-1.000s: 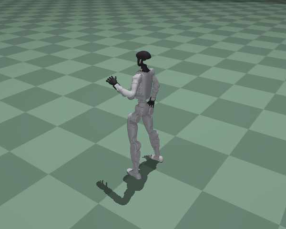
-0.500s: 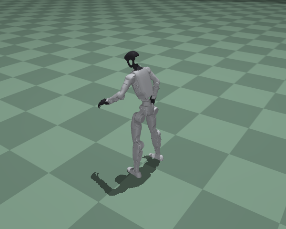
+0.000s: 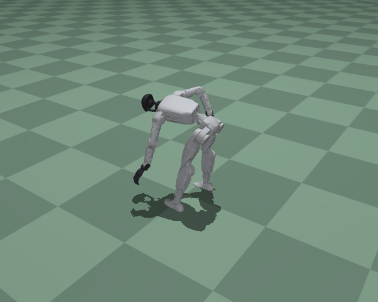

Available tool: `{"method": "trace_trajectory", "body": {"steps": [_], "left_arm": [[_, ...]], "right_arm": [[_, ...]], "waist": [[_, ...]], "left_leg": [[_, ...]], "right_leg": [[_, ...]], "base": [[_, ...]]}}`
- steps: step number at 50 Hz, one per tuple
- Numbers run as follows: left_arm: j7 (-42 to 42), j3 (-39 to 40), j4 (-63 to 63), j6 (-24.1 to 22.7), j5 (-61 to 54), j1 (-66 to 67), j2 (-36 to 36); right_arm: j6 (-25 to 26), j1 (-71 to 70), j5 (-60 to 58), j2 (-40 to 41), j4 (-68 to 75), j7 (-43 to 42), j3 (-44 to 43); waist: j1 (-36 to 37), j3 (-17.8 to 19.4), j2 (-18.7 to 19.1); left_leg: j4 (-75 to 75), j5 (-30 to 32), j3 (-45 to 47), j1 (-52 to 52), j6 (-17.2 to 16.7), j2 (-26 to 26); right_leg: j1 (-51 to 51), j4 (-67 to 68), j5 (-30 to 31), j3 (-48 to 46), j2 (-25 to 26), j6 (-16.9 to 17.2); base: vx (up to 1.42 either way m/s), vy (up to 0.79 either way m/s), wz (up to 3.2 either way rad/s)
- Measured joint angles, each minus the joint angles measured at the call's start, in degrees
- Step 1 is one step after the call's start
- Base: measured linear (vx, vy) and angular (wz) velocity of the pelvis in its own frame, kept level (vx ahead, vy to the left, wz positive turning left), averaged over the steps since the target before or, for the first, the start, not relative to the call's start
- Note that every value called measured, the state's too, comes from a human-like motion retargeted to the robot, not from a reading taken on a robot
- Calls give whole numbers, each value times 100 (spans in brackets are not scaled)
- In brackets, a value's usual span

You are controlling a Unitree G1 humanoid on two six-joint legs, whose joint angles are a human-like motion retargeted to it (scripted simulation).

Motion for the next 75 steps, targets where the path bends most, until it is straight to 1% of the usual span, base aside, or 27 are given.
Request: {"method": "trace_trajectory", "body": {"steps": [2,5,10,12,13,15,17,18,20,23,25,30,33,37,40,41,42,43,46,50,55,60,63,67,70,72,75], "left_arm": [[85,-93,-6,-92,-182,-401,57],[93,-262,181,-53,-530,-934,151],[148,-396,370,58,-699,-1332,286],[256,-393,557,139,-669,-1505,294],[221,-410,763,267,-420,-1673,346],[599,-469,836,150,-437,-1777,408],[718,-518,884,162,-364,-1842,436],[830,-567,933,171,-264,-1889,506],[979,-503,1148,333,245,-2011,653],[1174,-723,729,-43,-16,-1603,656],[1249,-396,555,-189,107,-1170,442],[1176,318,-453,-547,449,530,-213],[1212,440,-1179,-582,707,1422,-431],[1308,690,-1924,-592,1636,2403,-745],[1320,832,-2450,-585,2321,3007,-996],[1432,835,-2635,-599,2292,3129,-1075],[1509,864,-2833,-615,2302,3307,-1160],[1513,948,-3055,-635,2394,3594,-1261],[1340,1077,-3647,-680,2677,4319,-1520],[976,1228,-4471,-794,2867,4988,-1694],[365,1541,-5731,-957,2916,5700,-1626],[-274,2042,-7124,-1169,2868,6321,-1367],[-632,2346,-7901,-1346,2787,6584,-1222],[-1187,2806,-8851,-1551,2603,6865,-1091],[-1402,3110,-9354,-1613,2419,6926,-1039],[-1547,3305,-9650,-1702,2488,7071,-1002],[-1473,3504,-9966,-1687,2309,7035,-973]], "right_arm": [[-171,8,191,-6,36,160,-120],[-105,-189,354,-31,179,240,83],[-142,-287,552,-41,271,501,358],[-216,-330,788,-12,243,446,432],[-203,-447,785,-27,220,490,638],[-408,-383,1011,-15,146,472,540],[-433,-444,1010,8,119,475,580],[-448,-535,951,5,80,534,642],[-482,-743,1018,170,74,364,864],[-505,-827,937,253,141,593,784],[-567,-740,1117,338,260,513,627],[-441,-420,1020,447,793,813,377],[-343,-345,984,676,1230,815,258],[-286,-317,881,1038,1911,814,71],[-236,-316,756,1250,2367,808,-103],[-155,-388,723,1289,2532,745,-100],[-97,-392,664,1331,2680,686,-145],[-85,-258,553,1379,2796,636,-289],[-20,7,328,1489,3084,712,-397],[75,176,90,1647,3433,925,-534],[198,397,-14,1824,3746,1125,-860],[328,527,-96,1891,3991,1314,-1096],[400,580,-211,1878,4104,1484,-1160],[458,625,-388,1828,4206,1774,-1239],[523,614,-470,1773,4262,1933,-1266],[460,770,-577,1763,4233,2048,-1388],[551,734,-613,1723,4318,2054,-1372]], "waist": [[40,0,-37],[-132,0,-74],[-547,0,-367],[-626,0,-506],[-769,0,-631],[-805,0,-708],[-838,0,-768],[-902,0,-808],[-1026,0,-972],[-853,0,-923],[-581,0,-840],[-49,0,-660],[192,0,-543],[483,0,-393],[704,0,-331],[740,0,-306],[790,-51,-264],[865,-203,-192],[1040,-661,-50],[1275,-1028,120],[1557,-1386,365],[1789,-1757,632],[1893,-1965,791],[1964,-2139,995],[1968,-2224,1149],[1949,-2369,1192],[1925,-2437,1321]], "left_leg": [[534,-154,26,-797,-52,-13],[686,-114,4,-1482,-52,-66],[227,279,64,-1589,-32,-123],[202,304,105,-1589,-41,-93],[206,321,151,-1589,-7,-110],[219,346,109,-1589,-51,-75],[149,381,139,-1589,-46,-51],[123,396,168,-1589,-29,-41],[228,326,251,-1589,10,-49],[423,195,194,-1589,-49,18],[787,-46,207,-1589,-52,41],[657,-114,242,-580,-52,92],[608,-219,172,101,-52,140],[769,-492,95,1020,-37,174],[989,-773,197,1761,86,113],[700,-647,207,2147,270,67],[485,-575,219,2511,408,35],[417,-614,233,2830,455,33],[492,-895,341,3558,560,-12],[504,-1257,500,4643,683,-68],[161,-1537,737,6092,750,-84],[-302,-1648,1013,7200,726,-60],[-506,-1698,1162,7643,692,-47],[-617,-1824,1333,8072,657,-38],[-777,-1811,1390,8328,607,-27],[-484,-2048,1469,8260,637,-59],[-779,-1883,1442,8463,584,-42]], "right_leg": [[-767,399,-45,-29,88,0],[-1436,519,-4,8,57,0],[-1943,879,-84,151,-105,0],[-1948,825,-41,169,-60,0],[-1948,787,-18,237,-80,0],[-1950,835,-18,178,-40,0],[-1949,738,34,197,-18,0],[-1948,679,66,225,-12,0],[-1943,679,66,321,-7,0],[-1756,515,126,211,99,0],[-1554,427,145,147,212,0],[-638,484,-19,129,237,0],[21,554,-196,97,229,0],[970,726,-491,57,232,0],[1696,897,-744,156,172,0],[2016,722,-716,235,111,-108],[2328,594,-716,292,66,-186],[2625,561,-771,303,54,-204],[3336,600,-1014,368,-2,-221],[4390,570,-1317,454,-85,-224],[5714,294,-1531,591,-163,-162],[6634,-56,-1582,779,-193,-100],[6990,-241,-1583,885,-199,-78],[7355,-392,-1618,977,-204,-56],[7597,-595,-1567,1030,-206,-40],[7556,-394,-1722,999,-233,-20],[7764,-718,-1560,1057,-227,-13]], "base": [[-11,-4,-30],[0,2,-12],[0,2,40],[0,0,0],[0,0,0],[-2,-3,-8],[0,0,0],[0,0,0],[-1,-2,-9],[-4,-7,-45],[-3,-7,-54],[-5,-7,10],[0,-6,10],[2,-3,1],[9,2,3],[11,6,11],[15,5,11],[20,3,-2],[24,4,-15],[26,6,-22],[28,7,-35],[23,7,-47],[17,6,-44],[13,5,-34],[8,4,-20],[7,3,-10],[0,0,0]]}}
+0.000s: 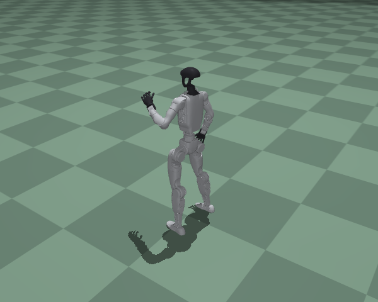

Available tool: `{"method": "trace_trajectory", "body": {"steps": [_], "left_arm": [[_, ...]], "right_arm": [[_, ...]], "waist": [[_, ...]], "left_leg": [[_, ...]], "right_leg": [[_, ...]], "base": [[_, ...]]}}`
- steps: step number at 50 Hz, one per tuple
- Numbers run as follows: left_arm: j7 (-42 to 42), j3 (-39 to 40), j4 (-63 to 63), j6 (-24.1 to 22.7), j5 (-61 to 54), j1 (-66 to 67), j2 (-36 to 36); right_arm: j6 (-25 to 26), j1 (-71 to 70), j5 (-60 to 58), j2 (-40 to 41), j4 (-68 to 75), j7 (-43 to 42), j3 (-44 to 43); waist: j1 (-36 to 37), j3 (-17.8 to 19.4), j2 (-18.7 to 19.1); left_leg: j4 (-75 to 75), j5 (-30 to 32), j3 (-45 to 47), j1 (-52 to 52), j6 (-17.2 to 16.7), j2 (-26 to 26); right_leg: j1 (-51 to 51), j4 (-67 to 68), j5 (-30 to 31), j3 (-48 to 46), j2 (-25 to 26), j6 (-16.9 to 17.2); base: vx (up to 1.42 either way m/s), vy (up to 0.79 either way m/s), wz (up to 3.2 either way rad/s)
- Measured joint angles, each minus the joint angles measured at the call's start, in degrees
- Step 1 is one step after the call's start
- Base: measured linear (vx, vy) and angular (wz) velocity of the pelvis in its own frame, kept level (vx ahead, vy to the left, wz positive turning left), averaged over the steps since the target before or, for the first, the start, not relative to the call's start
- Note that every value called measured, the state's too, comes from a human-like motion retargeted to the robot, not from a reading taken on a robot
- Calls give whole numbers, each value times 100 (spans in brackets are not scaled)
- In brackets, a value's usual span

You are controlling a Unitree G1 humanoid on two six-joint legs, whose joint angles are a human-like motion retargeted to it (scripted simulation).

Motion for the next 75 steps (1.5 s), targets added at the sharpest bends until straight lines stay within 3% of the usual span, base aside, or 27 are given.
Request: {"method": "trace_trajectory", "body": {"steps": [2,5,10,13,22,27,34,40,45,51,58,61,63,70,75], "left_arm": [[-192,93,-266,-90,-85,130,52],[-538,69,-589,-47,-660,127,104],[-1869,-260,-897,268,-1423,297,362],[-2228,-421,-788,414,-1315,356,497],[-1136,-392,-166,226,-130,-58,413],[-991,-511,77,270,415,-530,428],[-884,-1010,809,441,1077,-1327,341],[-522,-1772,1956,678,1203,-2355,-66],[-239,-2542,2963,837,560,-3422,-476],[114,-3772,4421,1019,585,-4736,-689],[875,-5247,6818,1562,911,-6539,-943],[953,-5877,7862,1569,889,-7343,-860],[837,-6165,8494,1658,742,-7917,-773],[136,-5832,9619,2034,923,-9658,-819],[90,-6139,9643,2115,1602,-10078,-961]], "right_arm": [[-57,157,-89,19,-10,83,-117],[66,115,-67,5,98,142,-77],[177,197,31,15,179,516,-102],[204,227,78,21,217,644,-116],[115,265,46,41,308,367,-167],[80,190,84,15,283,374,-108],[-27,-86,328,-47,40,322,49],[-141,-397,699,-162,-356,104,252],[-204,-668,990,-455,-866,-108,658],[-381,-677,1298,-1082,-1679,-282,1124],[-623,-494,1991,-1629,-2452,-886,1109],[-841,-586,2525,-1718,-2608,-734,1198],[-833,-739,2602,-1726,-2642,-701,1425],[-590,-1016,2127,-1734,-2706,-352,1753],[-661,-1000,2274,-1715,-2895,-211,1923]], "waist": [[-23,-132,5],[-48,-160,89],[-104,-192,126],[-150,-162,127],[-165,72,69],[-160,331,4],[-240,932,-133],[-369,1663,-253],[-507,2383,-303],[-816,2437,-260],[-1310,2437,-187],[-1582,2437,-153],[-1794,2437,-195],[-2203,2437,-129],[-2346,2437,-399]], "left_leg": [[314,-218,64,-139,42,-32],[39,-38,23,-10,0,-12],[52,-50,24,-33,-9,-8],[58,-48,10,-52,-11,-5],[71,-2,-27,-135,17,-6],[76,43,-43,-240,23,0],[68,191,-100,-592,43,-11],[9,482,-188,-1260,105,-52],[-175,874,-237,-2065,103,-52],[-306,1346,-362,-3666,-99,87],[-306,1811,-531,-5553,-249,187],[835,1433,-643,-7022,-537,243],[1076,1437,-632,-7700,-522,171],[1800,1472,-640,-9716,-450,-31],[1690,1570,-312,-10052,-365,-48]], "right_leg": [[-124,261,-168,-34,-23,4],[-5,-3,-13,21,-11,1],[-35,24,-27,24,-5,-9],[-47,31,-29,14,-2,-12],[-111,41,-4,-2,0,-3],[-218,58,28,5,10,1],[-559,77,150,-1,8,11],[-1209,58,392,-25,-24,13],[-2055,-12,720,-23,-20,13],[-3640,-91,1196,-95,135,13],[-5461,-133,1707,-185,270,13],[-6568,385,1622,-459,438,13],[-7154,413,1709,-404,387,13],[-8930,583,1909,-253,281,13],[-9632,889,1854,85,266,13]], "base": [[0,0,0],[0,0,0],[0,0,0],[0,0,0],[0,0,0],[-4,-1,2],[-11,-2,7],[-21,-1,15],[-27,-2,14],[-23,-6,18],[-15,-5,16],[-10,-14,20],[-1,7,10],[5,10,17],[11,-1,39]]}}
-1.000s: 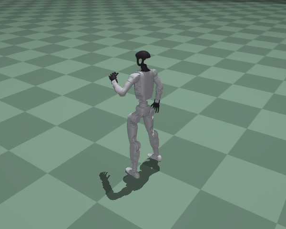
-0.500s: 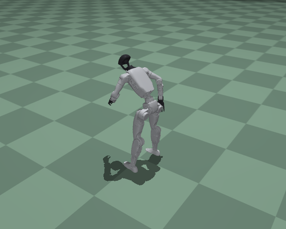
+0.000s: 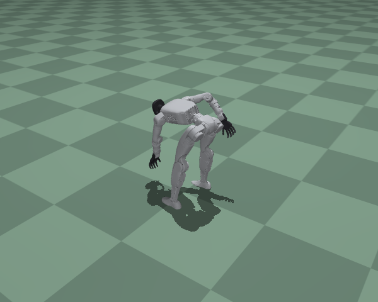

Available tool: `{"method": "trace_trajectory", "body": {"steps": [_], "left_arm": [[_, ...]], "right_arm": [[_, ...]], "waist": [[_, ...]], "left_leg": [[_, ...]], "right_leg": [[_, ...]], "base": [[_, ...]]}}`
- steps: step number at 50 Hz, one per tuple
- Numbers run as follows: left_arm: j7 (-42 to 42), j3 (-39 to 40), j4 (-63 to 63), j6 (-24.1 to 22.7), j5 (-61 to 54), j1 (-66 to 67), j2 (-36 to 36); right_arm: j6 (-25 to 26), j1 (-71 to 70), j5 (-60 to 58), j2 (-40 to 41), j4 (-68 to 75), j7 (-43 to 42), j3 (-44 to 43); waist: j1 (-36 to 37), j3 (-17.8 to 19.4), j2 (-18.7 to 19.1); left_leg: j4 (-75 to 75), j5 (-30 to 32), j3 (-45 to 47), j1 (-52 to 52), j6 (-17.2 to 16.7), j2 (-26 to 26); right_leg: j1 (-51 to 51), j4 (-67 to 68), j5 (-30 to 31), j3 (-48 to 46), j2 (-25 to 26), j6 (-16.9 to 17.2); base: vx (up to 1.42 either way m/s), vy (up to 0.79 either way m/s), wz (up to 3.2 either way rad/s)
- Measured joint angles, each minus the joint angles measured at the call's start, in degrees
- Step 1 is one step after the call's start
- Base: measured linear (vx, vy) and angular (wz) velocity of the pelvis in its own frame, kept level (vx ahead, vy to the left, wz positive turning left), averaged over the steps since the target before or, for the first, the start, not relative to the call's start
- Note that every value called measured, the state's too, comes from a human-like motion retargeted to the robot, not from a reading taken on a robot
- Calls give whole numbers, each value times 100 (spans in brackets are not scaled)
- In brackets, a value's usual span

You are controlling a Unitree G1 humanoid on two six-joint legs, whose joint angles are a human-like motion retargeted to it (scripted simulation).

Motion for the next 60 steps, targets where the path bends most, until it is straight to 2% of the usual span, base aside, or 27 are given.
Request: {"method": "trace_trajectory", "body": {"steps": [6,10,12,14,17,20,23,26,31,33,35,36,37,40,44,49,54,60], "left_arm": [[310,-543,119,234,1389,360,88],[1180,-680,209,527,2148,577,272],[1946,-1060,-173,323,1610,631,540],[2301,-982,-274,349,1528,736,610],[2475,-793,-472,310,1489,931,672],[2549,-428,-934,54,1023,1496,454],[2630,-208,-1419,-154,760,2287,302],[2720,31,-1917,-308,831,2993,111],[2770,712,-2938,-422,1359,4071,38],[2644,1095,-3447,-737,1468,4438,149],[2955,1399,-3978,-876,1016,4609,218],[2900,1717,-4350,-955,1022,4928,320],[2851,2001,-4703,-1023,1025,5245,396],[2672,2656,-5680,-1181,1013,6139,498],[2109,3591,-6982,-1457,874,7058,688],[1182,4595,-8437,-1723,159,8034,840],[418,5162,-9571,-1921,-969,8849,835],[-368,5522,-10400,-2201,-2071,9586,705]], "right_arm": [[-328,57,577,-76,-392,108,221],[-613,124,867,-59,-539,-115,181],[-754,214,820,-109,-542,-112,45],[-771,201,701,-38,-471,-175,-23],[-703,151,532,222,-269,-410,-137],[-623,212,548,296,22,-363,-363],[-582,310,769,464,376,-540,-513],[-565,385,776,560,726,-586,-677],[-443,456,142,850,1345,-773,-1024],[-403,490,-271,998,1554,-680,-1319],[-251,299,-395,1073,1835,-907,-1320],[-232,371,-604,1151,1937,-974,-1498],[-205,446,-794,1221,2038,-1022,-1626],[-78,626,-1281,1348,2322,-1043,-1639],[53,549,-1830,1474,2652,-1044,-1623],[163,413,-1605,1751,2952,-908,-1922],[303,416,-1259,1927,3067,-616,-2165],[443,575,-1424,1960,3118,-175,-2180]], "waist": [[-324,0,-424],[-474,0,-550],[-450,0,-464],[-464,0,-351],[-333,0,-236],[-40,0,192],[221,0,276],[462,0,397],[833,0,508],[1012,0,494],[1074,0,448],[1121,-15,466],[1174,-96,479],[1353,-676,468],[1495,-1146,374],[1648,-1619,324],[1852,-2059,353],[2135,-2441,404]], "left_leg": [[36,32,252,0,160,30],[-23,93,299,0,195,45],[-59,47,368,0,251,42],[-231,186,285,0,222,-4],[-175,57,179,0,80,76],[13,-5,-120,1,-59,82],[6,-139,-208,590,-222,218],[31,-241,-261,1214,-232,255],[296,-586,-227,2322,-81,267],[453,-780,-203,2781,-102,330],[-506,-383,-111,3697,343,88],[-490,-478,-103,4063,342,104],[-474,-568,-87,4375,349,110],[-448,-790,-3,5000,421,54],[-542,-1027,100,5957,516,-61],[-821,-1262,161,7210,524,-64],[-1202,-1413,263,8348,458,12],[-1563,-1535,373,9296,398,62]], "right_leg": [[-82,-71,133,229,46,0],[-82,-181,234,248,59,0],[-82,-262,248,255,23,0],[-82,-333,293,178,-33,0],[-70,-209,174,40,51,0],[130,-147,118,-268,76,0],[720,-83,13,-408,207,0],[1315,55,-125,-486,240,0],[2393,345,-444,-452,244,0],[2821,519,-599,-441,315,0],[3433,62,-422,-136,28,0],[3781,119,-534,-148,38,0],[4079,160,-635,-149,37,0],[4689,171,-856,-85,-40,0],[5605,120,-1147,-7,-195,0],[6807,-62,-1453,-25,-252,-62],[7872,-356,-1637,-24,-226,-80],[8810,-773,-1720,-19,-223,-7]], "base": [[8,-2,-3],[6,-1,-4],[5,4,29],[-2,4,45],[2,-6,-44],[-5,-5,-54],[-3,-11,-70],[-3,-5,-16],[2,0,-19],[1,-2,-16],[7,19,15],[16,13,3],[20,1,-19],[20,6,-11],[22,8,-7],[25,3,-12],[24,1,-22],[18,1,-16]]}}
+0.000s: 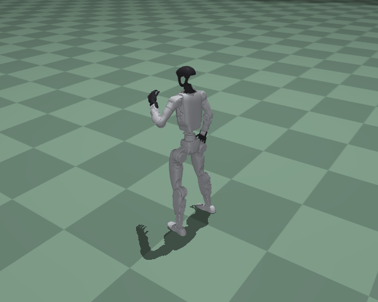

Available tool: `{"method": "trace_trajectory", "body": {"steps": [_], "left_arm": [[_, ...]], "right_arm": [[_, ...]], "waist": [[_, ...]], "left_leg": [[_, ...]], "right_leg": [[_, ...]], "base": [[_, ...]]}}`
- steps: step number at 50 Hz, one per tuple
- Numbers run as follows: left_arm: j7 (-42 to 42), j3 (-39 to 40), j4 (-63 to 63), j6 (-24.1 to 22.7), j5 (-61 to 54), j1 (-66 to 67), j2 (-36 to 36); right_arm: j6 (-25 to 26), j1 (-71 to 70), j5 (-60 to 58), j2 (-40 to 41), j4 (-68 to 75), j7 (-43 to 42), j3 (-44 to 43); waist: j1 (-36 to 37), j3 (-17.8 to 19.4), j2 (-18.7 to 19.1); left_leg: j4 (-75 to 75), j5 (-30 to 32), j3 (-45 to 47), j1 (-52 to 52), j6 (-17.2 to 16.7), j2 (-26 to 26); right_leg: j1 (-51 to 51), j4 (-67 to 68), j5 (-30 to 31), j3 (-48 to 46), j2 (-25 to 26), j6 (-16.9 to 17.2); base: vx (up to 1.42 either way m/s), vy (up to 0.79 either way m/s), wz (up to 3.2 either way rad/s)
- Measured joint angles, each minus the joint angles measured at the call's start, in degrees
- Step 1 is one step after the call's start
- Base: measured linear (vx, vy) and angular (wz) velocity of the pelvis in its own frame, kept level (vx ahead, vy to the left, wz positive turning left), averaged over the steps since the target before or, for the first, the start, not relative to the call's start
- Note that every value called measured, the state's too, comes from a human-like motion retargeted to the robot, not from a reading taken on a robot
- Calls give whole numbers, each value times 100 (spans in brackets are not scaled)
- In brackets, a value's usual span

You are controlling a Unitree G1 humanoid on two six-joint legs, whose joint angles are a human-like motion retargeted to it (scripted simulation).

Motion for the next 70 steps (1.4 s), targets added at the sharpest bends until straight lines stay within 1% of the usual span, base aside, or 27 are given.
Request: {"method": "trace_trajectory", "body": {"steps": [3,10,13,15,19,23,28,33,40,45,50,54,58,60,62,63,66,70], "left_arm": [[-299,196,-202,-47,-136,261,-15],[-819,469,-275,58,362,689,255],[-1007,299,-276,212,507,711,357],[-1122,90,-265,347,633,670,363],[-1361,-110,-208,585,864,482,460],[-1469,-182,-60,748,1427,282,588],[-1282,-88,116,753,1960,185,663],[-983,-28,194,622,2109,83,730],[-955,11,420,618,2286,-101,770],[-1001,-131,843,640,2364,-422,847],[-676,-628,1750,717,2424,-1024,794],[96,-1390,3157,818,2484,-1912,436],[823,-2134,4928,1015,2507,-3003,-145],[1009,-2450,5884,1127,2448,-3625,-419],[1084,-2645,6837,1215,2354,-4276,-629],[1063,-2765,7299,1282,2257,-4563,-712],[986,-3153,8595,1461,1759,-5301,-886],[1032,-3686,9848,1521,695,-6017,-703]], "right_arm": [[89,119,-125,10,96,179,-19],[310,380,-543,39,546,605,-41],[366,417,-582,75,740,911,61],[368,424,-497,94,835,1127,189],[403,357,-471,50,851,1299,280],[382,226,-471,-33,711,1461,348],[293,24,-458,-181,492,1436,401],[181,-75,-350,-275,332,1295,368],[136,26,-186,-294,294,1239,314],[129,125,-186,-202,331,1289,336],[50,132,-96,-133,231,1141,465],[-153,88,272,-147,14,783,629],[-406,-4,656,-213,-92,465,854],[-498,-99,771,-257,-50,394,983],[-346,-304,783,-321,55,363,1090],[-340,-321,775,-354,80,340,1158],[-283,-229,779,-506,65,270,1459],[-279,15,820,-781,-29,115,1837]], "waist": [[156,-113,40],[353,-508,61],[338,-691,-58],[326,-843,-130],[324,-1010,-149],[331,-1020,-180],[317,-926,-197],[295,-746,-252],[299,-585,-291],[276,-359,-381],[175,102,-471],[3,713,-483],[-262,1489,-411],[-429,1896,-361],[-622,2254,-303],[-713,2379,-296],[-973,2441,-294],[-1375,2441,-378]], "left_leg": [[-107,-60,16,311,-29,60],[-123,-181,-83,556,-51,148],[-41,-176,-158,492,38,46],[35,-181,-223,406,118,7],[58,-188,-257,346,136,25],[87,-187,-240,336,141,46],[114,-179,-162,308,128,81],[132,-142,-112,254,111,94],[88,-89,-27,64,126,116],[63,-7,0,-189,141,110],[20,163,-50,-616,142,92],[-34,408,-221,-1163,141,60],[-97,738,-479,-1868,133,25],[-121,917,-615,-2275,117,12],[-343,1268,-724,-2687,18,33],[-357,1359,-770,-2925,-2,30],[-299,1571,-878,-3841,-55,26],[-157,1753,-935,-4910,-121,20]], "right_leg": [[349,-184,-17,-31,46,7],[741,-355,-100,-185,119,7],[775,-328,-191,-309,2,7],[744,-287,-247,-366,-34,-59],[695,-245,-275,-384,-12,-63],[659,-189,-300,-352,13,-87],[562,-121,-302,-257,54,-107],[475,-105,-276,-193,72,-117],[207,-112,-195,-76,102,-104],[-88,-111,-109,-18,104,-101],[-499,-162,64,-28,90,-66],[-955,-231,269,-147,59,-36],[-1545,-261,489,-326,30,-58],[-1908,-238,594,-414,24,-90],[-2343,-327,938,-464,35,4],[-2582,-292,988,-488,34,-4],[-3487,-171,1141,-520,49,-38],[-4522,-82,1357,-509,74,-38]], "base": [[12,-2,-5],[7,-2,13],[3,2,30],[2,2,26],[0,0,0],[0,0,0],[-1,-1,-3],[-5,-2,-8],[-2,0,-2],[-8,-1,-5],[-16,-2,9],[-25,-2,37],[-31,-2,56],[-32,-1,56],[-31,-1,45],[-26,1,40],[-20,1,31],[-12,1,14]]}}
